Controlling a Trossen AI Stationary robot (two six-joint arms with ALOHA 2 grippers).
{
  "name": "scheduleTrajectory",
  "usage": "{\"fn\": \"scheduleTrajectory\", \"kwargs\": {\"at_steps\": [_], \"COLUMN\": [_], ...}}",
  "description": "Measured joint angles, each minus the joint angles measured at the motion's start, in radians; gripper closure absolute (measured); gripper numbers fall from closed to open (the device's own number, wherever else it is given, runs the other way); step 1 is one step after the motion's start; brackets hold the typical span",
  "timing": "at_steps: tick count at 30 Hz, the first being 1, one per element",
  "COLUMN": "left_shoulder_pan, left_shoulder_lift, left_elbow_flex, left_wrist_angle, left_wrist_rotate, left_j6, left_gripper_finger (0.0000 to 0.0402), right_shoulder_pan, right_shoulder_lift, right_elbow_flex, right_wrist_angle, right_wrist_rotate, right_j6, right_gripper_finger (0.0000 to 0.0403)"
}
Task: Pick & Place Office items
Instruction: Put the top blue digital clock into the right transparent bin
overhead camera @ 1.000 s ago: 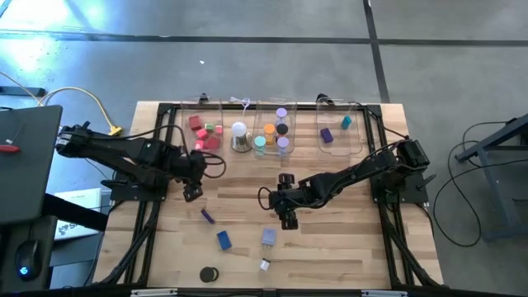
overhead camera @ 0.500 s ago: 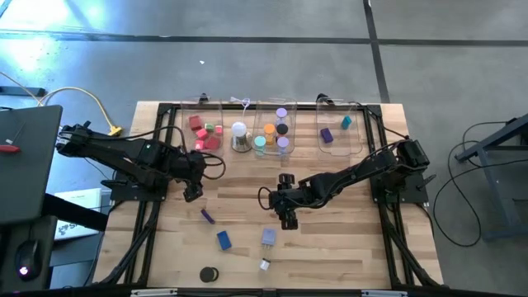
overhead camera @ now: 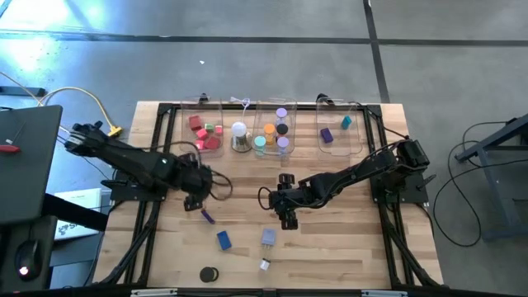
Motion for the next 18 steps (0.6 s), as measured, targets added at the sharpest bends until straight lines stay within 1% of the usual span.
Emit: {"fn": "scheduleTrajectory", "kwargs": {"at_steps": [7,12,18], "left_shoulder_pan": [-0.097,-0.142,-0.173], "left_shoulder_lift": [0.170,0.282,0.379], "left_elbow_flex": [0.000,0.000,0.000], "left_wrist_angle": [0.016,0.020,0.022], "left_wrist_rotate": [0.001,0.000,0.000], "left_j6": [0.098,0.100,0.099], "left_gripper_finger": [0.0064,0.0067,0.0085], "right_shoulder_pan": [0.000,0.000,0.000], "right_shoulder_lift": [0.000,0.000,0.000], "right_elbow_flex": [0.000,0.000,0.000], "right_wrist_angle": [0.000,0.001,0.021], "right_wrist_rotate": [0.000,0.000,0.000], "right_j6": [0.000,-0.003,-0.019], "right_gripper_finger": [0.0165,0.0165,0.0165]}}
